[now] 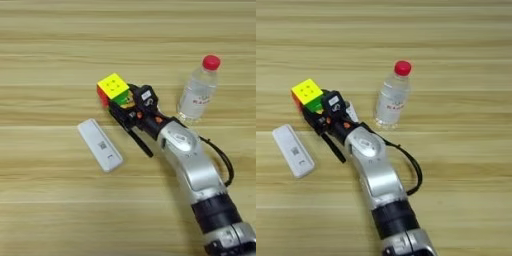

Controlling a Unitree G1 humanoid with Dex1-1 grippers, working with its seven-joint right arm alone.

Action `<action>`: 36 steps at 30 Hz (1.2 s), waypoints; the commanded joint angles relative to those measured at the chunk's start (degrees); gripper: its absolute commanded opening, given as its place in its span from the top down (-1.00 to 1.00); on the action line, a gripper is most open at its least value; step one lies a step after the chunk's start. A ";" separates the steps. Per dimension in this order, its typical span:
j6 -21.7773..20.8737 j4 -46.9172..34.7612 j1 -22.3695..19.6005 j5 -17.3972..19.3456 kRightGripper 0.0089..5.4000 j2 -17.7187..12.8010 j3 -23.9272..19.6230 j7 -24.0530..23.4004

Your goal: Move the objects on the table

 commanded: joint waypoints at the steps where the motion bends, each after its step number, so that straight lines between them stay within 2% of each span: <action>1: 1.01 -11.70 3.69 0.61 -0.23 -1.87 -0.74 -1.05; 7: 2.69 -20.04 12.94 -0.06 -0.23 -3.58 1.99 -0.49; 14: 3.57 -25.00 17.67 -0.33 -0.23 -4.54 4.50 -0.76; 21: 4.05 -23.13 19.60 0.22 -0.23 -4.61 5.13 -1.08; 29: 2.87 -18.09 18.17 0.78 -0.23 -4.23 3.67 -1.84; 36: 2.24 -16.40 18.06 0.88 -0.23 -4.01 4.14 -1.81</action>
